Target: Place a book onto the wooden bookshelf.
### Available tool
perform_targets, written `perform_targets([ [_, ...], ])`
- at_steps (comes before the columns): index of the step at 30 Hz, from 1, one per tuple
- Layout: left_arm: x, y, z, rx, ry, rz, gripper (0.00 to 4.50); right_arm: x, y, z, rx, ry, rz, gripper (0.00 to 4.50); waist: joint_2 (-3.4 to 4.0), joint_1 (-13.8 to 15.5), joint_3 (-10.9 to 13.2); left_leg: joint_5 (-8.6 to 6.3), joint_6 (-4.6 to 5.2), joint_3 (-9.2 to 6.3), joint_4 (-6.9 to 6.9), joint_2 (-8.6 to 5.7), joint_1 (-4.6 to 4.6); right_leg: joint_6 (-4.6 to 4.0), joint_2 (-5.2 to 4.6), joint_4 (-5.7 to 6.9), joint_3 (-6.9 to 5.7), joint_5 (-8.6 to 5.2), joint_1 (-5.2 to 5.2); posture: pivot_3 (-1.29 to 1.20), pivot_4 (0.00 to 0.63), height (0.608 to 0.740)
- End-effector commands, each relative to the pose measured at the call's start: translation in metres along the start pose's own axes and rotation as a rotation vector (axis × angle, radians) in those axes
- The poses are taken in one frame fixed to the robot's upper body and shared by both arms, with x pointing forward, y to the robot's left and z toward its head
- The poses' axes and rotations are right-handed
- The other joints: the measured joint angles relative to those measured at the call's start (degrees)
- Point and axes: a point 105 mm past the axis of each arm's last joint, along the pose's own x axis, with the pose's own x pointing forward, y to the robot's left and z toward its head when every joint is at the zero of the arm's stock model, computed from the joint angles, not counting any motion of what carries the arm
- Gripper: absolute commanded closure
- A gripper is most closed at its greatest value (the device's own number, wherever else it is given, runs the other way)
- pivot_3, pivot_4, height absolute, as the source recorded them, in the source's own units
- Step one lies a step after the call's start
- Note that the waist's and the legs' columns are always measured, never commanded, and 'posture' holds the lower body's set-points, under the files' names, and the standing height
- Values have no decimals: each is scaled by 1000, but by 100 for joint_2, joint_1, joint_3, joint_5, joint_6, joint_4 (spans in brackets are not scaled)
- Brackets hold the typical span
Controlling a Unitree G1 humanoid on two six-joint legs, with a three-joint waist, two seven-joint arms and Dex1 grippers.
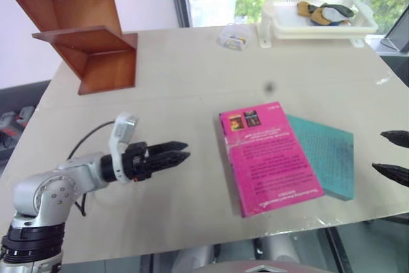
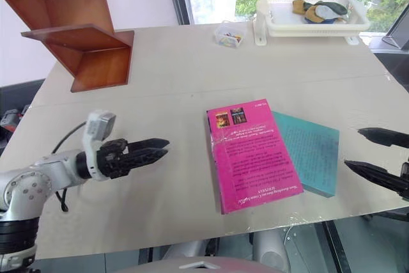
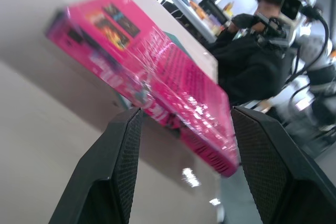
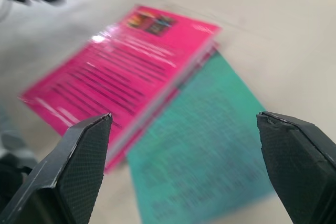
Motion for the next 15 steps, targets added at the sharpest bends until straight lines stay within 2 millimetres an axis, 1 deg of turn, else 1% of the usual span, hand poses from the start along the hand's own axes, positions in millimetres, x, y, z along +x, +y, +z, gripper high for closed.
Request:
perform_targets([
  [1, 13, 0, -11, -38, 43, 17, 1679, 4, 10, 16, -64, -14, 35, 0, -1, 18, 0, 0, 0, 1, 2, -1, 0, 0, 0, 0, 1, 0, 0, 0, 150, 740],
  [3, 20, 4, -22, -29, 69, 32, 1679, 6, 14, 20, -73, -23, 54, 0, -2, 33, 0, 0, 0, 3, 2, -3, 0, 0, -1, 0, 3, 0, 0, 0, 150, 740],
  [6, 35, 9, -31, -139, 44, 14, 1679, 6, 14, 23, -81, -35, 57, 0, -1, 95, 0, 0, -1, 2, 2, -2, 0, 0, -1, 0, 2, 0, 0, 0, 150, 740],
  [9, 50, 6, -43, -220, 68, -24, 1679, 1, 10, 16, -75, -4, 36, 0, -7, 123, 0, 0, -1, 0, 3, -2, -1, 0, -2, 0, 2, 0, 0, 0, 150, 740],
  [15, 74, 9, -41, -434, 36, -116, 1679, -3, 9, 15, -73, -1, 32, 0, -8, 132, -1, 1, -1, 0, 8, -6, 0, 0, -2, 3, -3, 0, 3, 0, 150, 740],
])
